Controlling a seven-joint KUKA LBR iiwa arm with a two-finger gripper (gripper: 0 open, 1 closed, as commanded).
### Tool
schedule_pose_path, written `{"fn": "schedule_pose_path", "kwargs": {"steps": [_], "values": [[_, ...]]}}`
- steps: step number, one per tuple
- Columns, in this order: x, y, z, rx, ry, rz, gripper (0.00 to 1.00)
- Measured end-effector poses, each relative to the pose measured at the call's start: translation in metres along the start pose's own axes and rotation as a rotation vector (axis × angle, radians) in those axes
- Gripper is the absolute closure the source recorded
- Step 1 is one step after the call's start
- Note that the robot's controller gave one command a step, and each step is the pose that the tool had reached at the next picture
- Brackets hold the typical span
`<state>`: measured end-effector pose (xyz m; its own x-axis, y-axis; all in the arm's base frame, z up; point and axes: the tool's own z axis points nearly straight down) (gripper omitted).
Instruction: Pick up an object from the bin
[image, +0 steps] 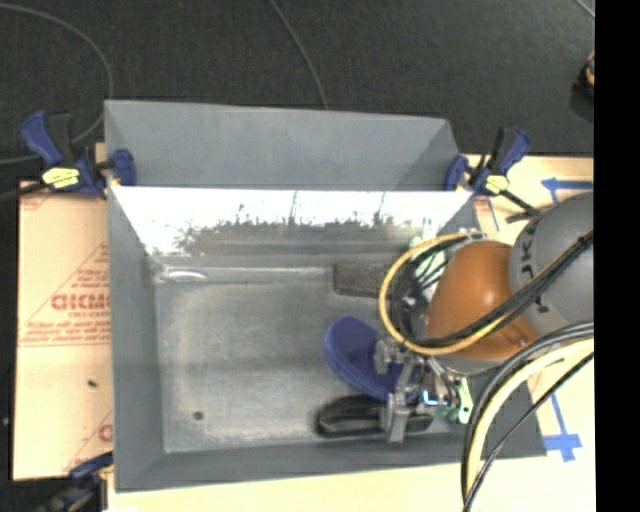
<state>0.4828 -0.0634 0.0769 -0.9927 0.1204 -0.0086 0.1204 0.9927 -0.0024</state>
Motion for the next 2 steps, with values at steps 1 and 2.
{"fn": "schedule_pose_path", "kwargs": {"steps": [1,2], "values": [[0.0118,0.0296,-0.0246,-0.002,-0.002,-0.187,0.00],[0.0098,0.0270,-0.0238,-0.001,-0.005,0.141,0.00]]}}
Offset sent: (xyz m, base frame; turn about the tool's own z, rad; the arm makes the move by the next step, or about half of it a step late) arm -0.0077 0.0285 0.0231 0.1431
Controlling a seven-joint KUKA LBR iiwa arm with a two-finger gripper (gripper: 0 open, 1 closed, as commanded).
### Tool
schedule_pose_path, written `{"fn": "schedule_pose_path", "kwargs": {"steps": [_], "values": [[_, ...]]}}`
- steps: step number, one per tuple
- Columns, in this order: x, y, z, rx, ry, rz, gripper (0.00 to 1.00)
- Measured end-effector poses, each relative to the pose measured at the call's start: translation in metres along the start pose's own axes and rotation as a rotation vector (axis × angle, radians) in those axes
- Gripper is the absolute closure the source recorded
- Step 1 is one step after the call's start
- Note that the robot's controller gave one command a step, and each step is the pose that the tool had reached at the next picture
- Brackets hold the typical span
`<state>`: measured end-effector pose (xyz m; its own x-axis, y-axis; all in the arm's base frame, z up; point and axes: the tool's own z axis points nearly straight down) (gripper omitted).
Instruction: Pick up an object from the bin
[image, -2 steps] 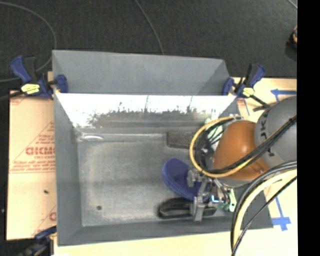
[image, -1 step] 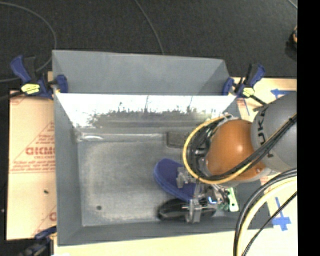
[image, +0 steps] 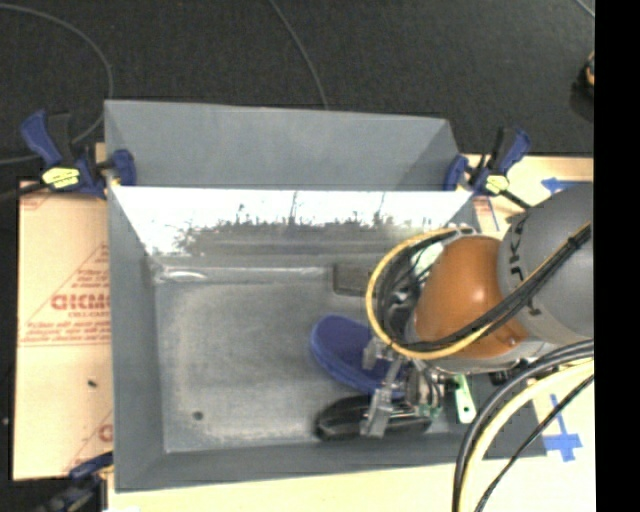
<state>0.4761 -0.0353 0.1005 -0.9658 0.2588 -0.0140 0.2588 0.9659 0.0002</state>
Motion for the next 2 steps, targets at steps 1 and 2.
{"fn": "schedule_pose_path", "kwargs": {"steps": [1,2], "values": [[-0.0103,0.0100,0.0254,0.000,0.002,-0.074,0.00],[-0.0142,0.0002,0.0224,-0.014,-0.029,0.161,1.00]]}}
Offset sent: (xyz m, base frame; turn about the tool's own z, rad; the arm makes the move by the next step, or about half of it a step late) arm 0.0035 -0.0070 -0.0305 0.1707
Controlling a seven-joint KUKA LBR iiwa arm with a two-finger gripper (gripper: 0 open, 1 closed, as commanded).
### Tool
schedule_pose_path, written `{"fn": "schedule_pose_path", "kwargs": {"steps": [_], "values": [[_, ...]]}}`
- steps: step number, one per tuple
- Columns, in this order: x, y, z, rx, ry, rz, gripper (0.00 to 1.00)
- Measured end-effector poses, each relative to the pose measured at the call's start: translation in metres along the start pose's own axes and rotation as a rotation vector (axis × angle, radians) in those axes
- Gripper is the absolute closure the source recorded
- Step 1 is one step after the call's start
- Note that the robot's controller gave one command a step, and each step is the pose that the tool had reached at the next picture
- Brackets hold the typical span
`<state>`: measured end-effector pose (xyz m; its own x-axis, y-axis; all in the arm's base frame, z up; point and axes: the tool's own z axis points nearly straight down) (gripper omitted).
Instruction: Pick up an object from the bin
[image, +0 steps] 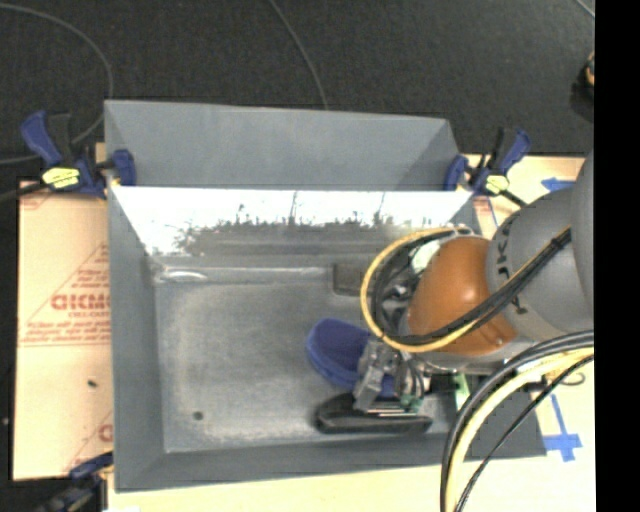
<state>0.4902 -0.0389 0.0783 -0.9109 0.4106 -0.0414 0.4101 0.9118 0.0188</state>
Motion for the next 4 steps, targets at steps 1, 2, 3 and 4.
{"fn": "schedule_pose_path", "kwargs": {"steps": [1,2,3,4], "values": [[0.000,0.000,0.000,0.000,0.000,-0.001,1.00],[0.001,0.000,-0.008,0.001,0.001,-0.002,1.00],[0.001,-0.001,-0.027,0.003,0.005,-0.003,1.00],[0.000,-0.002,-0.042,0.004,0.005,-0.004,1.00]]}}
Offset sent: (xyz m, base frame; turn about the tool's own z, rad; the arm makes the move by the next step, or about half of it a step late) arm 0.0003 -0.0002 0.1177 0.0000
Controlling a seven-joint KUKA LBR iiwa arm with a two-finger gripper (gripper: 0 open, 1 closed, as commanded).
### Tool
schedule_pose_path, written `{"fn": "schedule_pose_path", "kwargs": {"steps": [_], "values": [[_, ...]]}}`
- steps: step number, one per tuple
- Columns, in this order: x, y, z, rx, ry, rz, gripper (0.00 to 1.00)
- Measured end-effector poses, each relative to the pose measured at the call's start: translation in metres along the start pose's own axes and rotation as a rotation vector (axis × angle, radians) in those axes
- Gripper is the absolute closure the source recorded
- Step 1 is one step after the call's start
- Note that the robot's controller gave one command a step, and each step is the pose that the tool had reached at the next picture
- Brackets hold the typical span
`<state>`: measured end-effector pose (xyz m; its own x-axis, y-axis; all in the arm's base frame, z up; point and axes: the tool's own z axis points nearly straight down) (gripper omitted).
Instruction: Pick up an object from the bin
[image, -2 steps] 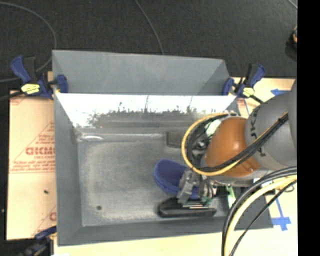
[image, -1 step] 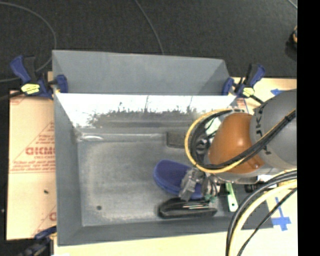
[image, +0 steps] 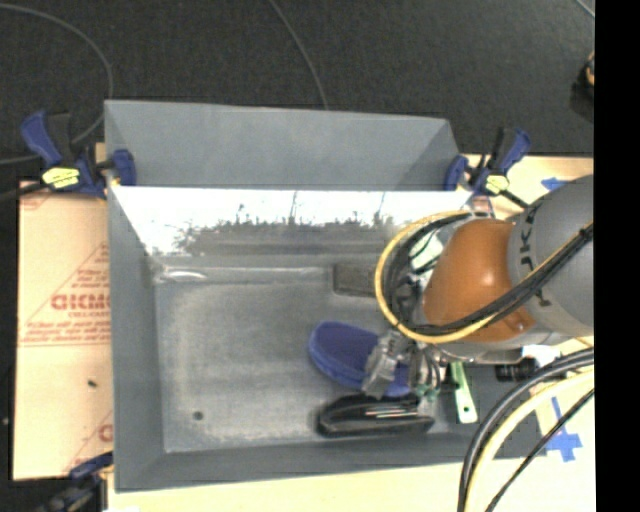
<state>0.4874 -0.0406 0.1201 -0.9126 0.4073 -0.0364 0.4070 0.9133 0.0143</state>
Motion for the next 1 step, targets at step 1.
{"fn": "schedule_pose_path", "kwargs": {"steps": [1], "values": [[-0.0012,0.0001,-0.0071,-0.001,-0.003,-0.001,1.00]]}}
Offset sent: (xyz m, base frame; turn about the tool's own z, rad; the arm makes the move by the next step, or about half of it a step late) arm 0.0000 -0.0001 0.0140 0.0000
